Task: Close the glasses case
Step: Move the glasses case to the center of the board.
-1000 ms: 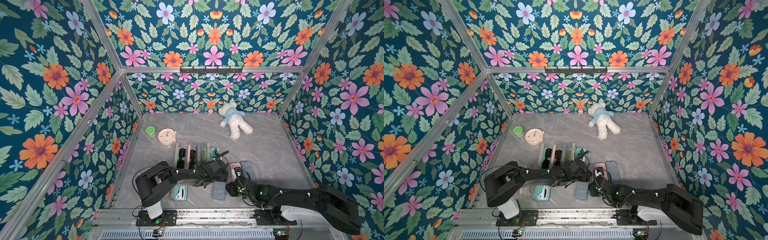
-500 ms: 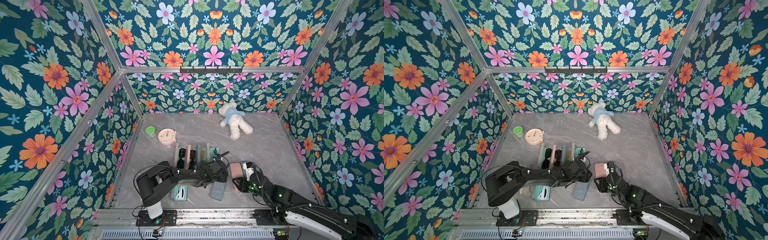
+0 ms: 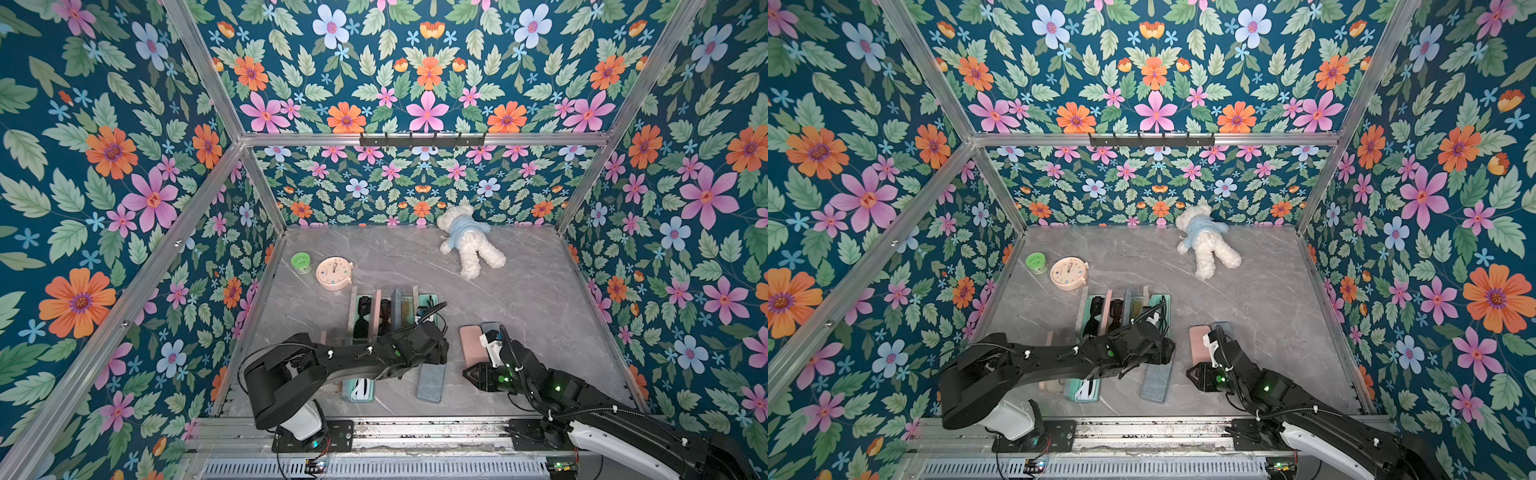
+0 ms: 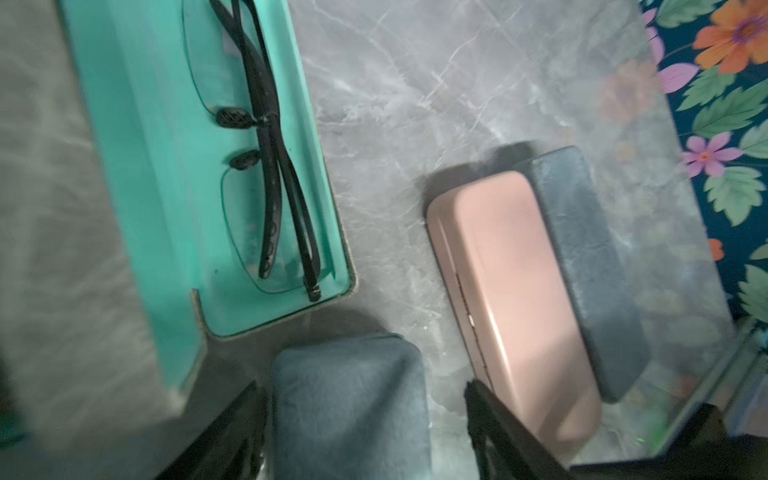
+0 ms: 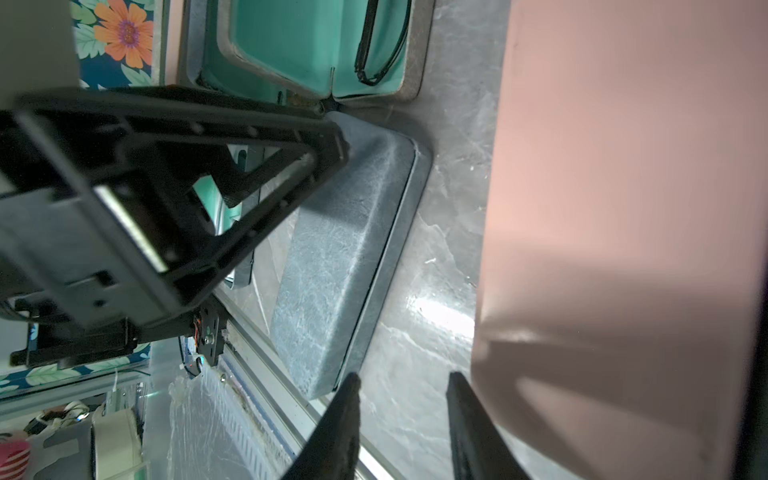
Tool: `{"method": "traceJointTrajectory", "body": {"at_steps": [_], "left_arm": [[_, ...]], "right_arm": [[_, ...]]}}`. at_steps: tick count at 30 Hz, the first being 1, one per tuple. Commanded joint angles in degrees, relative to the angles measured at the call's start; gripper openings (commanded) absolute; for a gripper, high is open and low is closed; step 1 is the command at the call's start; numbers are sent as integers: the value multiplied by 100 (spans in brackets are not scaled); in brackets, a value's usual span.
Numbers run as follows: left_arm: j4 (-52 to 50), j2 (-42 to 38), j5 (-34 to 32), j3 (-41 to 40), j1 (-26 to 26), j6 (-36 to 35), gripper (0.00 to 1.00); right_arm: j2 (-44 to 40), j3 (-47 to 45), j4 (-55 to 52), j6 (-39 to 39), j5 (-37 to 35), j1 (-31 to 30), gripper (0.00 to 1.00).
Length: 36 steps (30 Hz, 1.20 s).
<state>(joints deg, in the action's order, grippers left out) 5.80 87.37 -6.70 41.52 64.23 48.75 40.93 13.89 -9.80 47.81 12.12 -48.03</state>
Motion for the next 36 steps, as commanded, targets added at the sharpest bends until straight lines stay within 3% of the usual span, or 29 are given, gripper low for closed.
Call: {"method": "traceJointTrajectory", "body": {"at_steps": [1,7,13,18,27,31,36], "left_arm": [[-8,-369,-283,-186,83,170,80],[-239,-1155,-709,-706,168,313,81],[-543,-1647,-1253,-1499,762,874,67],[296,-1438,-1409,-1877,1184,1273,67],[1342,-299,-1430,-1522,1466,1381,69],[1711,169,-1381,-1373,1446,1353,61],[1907,636,-1215,-915,1279,1087,44]], "right_arm": [[210,39,376,-26,134,0,37],[554,88,522,-5,72,2,37],[113,125,85,88,-175,11,37],[293,339,-63,-13,-148,20,37],[332,254,-24,-18,-100,105,37],[163,235,-173,-26,-113,147,37],[-80,176,-307,-18,-131,198,37]]}}
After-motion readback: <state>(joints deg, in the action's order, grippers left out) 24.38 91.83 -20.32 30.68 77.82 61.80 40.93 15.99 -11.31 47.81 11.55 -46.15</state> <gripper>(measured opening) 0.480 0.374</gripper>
